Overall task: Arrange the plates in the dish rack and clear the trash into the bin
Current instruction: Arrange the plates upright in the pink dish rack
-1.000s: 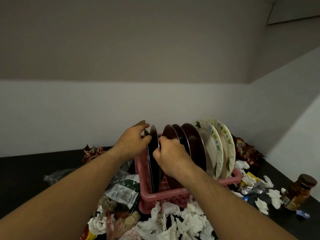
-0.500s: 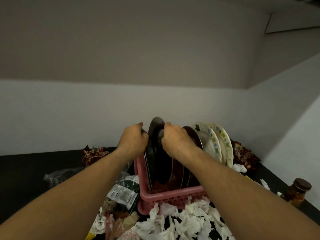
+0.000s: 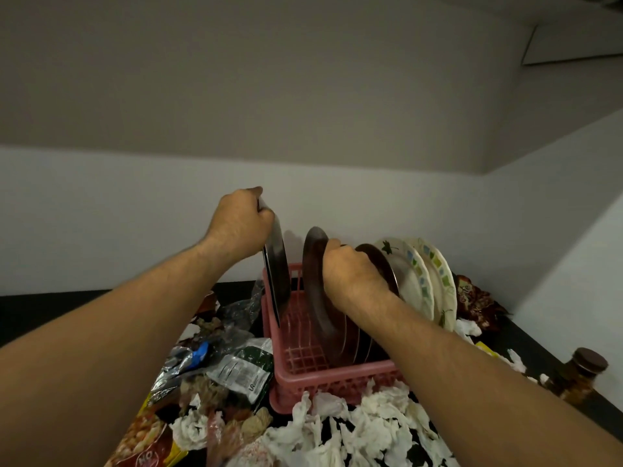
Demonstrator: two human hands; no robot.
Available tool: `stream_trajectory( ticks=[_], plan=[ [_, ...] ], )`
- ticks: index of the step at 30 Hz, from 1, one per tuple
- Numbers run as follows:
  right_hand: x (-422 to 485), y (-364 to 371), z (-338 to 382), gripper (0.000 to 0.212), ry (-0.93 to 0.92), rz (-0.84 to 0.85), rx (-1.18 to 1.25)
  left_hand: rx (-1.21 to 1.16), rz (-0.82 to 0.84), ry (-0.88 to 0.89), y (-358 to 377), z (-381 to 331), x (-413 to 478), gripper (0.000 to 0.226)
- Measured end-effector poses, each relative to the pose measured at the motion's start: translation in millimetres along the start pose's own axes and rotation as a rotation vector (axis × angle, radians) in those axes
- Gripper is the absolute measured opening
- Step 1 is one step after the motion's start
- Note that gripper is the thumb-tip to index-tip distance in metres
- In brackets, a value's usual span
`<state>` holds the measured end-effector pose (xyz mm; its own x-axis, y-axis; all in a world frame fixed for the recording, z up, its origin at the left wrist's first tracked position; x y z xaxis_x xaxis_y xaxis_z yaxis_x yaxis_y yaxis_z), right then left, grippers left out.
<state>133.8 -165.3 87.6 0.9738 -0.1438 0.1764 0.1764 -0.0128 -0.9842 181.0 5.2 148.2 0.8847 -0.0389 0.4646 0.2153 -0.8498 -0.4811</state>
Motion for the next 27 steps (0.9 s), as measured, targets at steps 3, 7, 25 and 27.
stream_trajectory(
  ticks=[3,7,25,27],
  plan=[
    [-0.4,4.1,0.5,0.035,-0.008,-0.021,-0.014,-0.011,0.016,-0.009,4.4,4.6,-2.0,0.050],
    [1.0,10.1,-9.0,0.037,0.031,-0.007,0.009,-0.007,0.032,-0.010,8.9,5.9,-1.5,0.051],
    [-15.4,7.7,-9.9,0.027,-0.203,-0.125,-0.237,0.004,0.029,-0.047,36.4,1.7,-15.2,0.041],
    [-16.3,2.5,-11.4,0.024,-0.212,-0.161,-0.203,-0.010,0.027,-0.048,44.2,2.3,-18.3,0.028]
  ],
)
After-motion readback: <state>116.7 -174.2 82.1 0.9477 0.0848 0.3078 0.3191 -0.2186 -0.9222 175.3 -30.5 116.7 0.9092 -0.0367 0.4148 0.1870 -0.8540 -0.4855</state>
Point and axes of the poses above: each hand's wrist, its own x-axis towards the middle knuckle, its own y-axis out of the palm, z = x × y, the point moved 8 cm from there along x, towards the middle knuckle, and after that the axes turned 10 degrees about -x, right-handed, at the moved point
